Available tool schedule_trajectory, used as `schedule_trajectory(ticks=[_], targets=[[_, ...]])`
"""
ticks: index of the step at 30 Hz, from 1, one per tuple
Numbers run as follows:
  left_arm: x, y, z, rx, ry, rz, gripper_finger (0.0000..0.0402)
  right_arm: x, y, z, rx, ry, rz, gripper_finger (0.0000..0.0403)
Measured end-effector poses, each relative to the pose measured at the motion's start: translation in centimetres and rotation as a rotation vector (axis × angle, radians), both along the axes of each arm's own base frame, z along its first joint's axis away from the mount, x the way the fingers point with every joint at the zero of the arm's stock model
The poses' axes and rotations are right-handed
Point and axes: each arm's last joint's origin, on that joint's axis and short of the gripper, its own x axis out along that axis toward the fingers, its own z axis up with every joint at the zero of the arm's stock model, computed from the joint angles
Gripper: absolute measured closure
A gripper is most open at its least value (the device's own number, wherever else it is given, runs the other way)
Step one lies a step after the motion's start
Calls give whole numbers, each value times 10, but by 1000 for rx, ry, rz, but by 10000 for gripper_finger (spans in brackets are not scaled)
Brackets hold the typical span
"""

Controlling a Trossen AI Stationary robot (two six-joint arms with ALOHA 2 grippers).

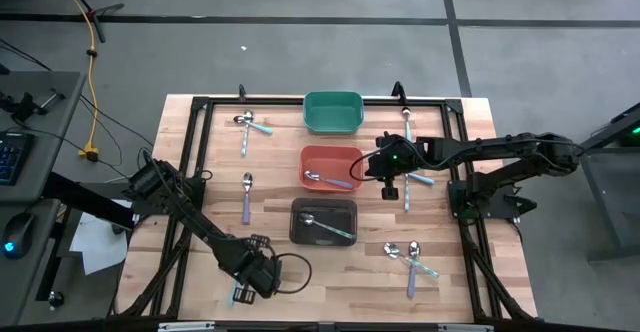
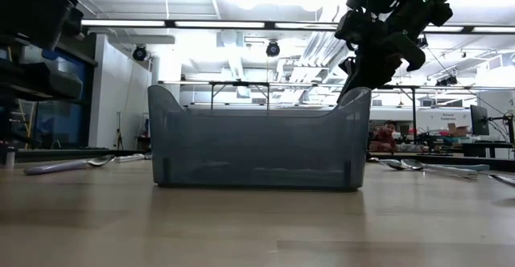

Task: Sort silverware by color (type)
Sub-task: Put the bottom left violet spoon into the orange bin

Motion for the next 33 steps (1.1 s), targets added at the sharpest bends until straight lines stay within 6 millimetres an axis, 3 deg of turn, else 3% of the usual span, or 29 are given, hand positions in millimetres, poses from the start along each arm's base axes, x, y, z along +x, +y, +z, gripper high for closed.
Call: schedule_trajectory(ticks=[7, 16, 24, 33], targets=[[7, 11, 22, 73, -28, 7, 359, 0, 0, 0, -1, -1, 1, 403], [18, 58, 65, 114, -146, 50, 359, 0, 0, 0, -2, -1, 2, 403], [35, 157, 110, 235, -306, 111, 359, 0, 0, 0, -29, 0, 32, 403], [48, 276, 140, 317, -563, 219, 359, 2, -12, 5, -96, -40, 46, 403]])
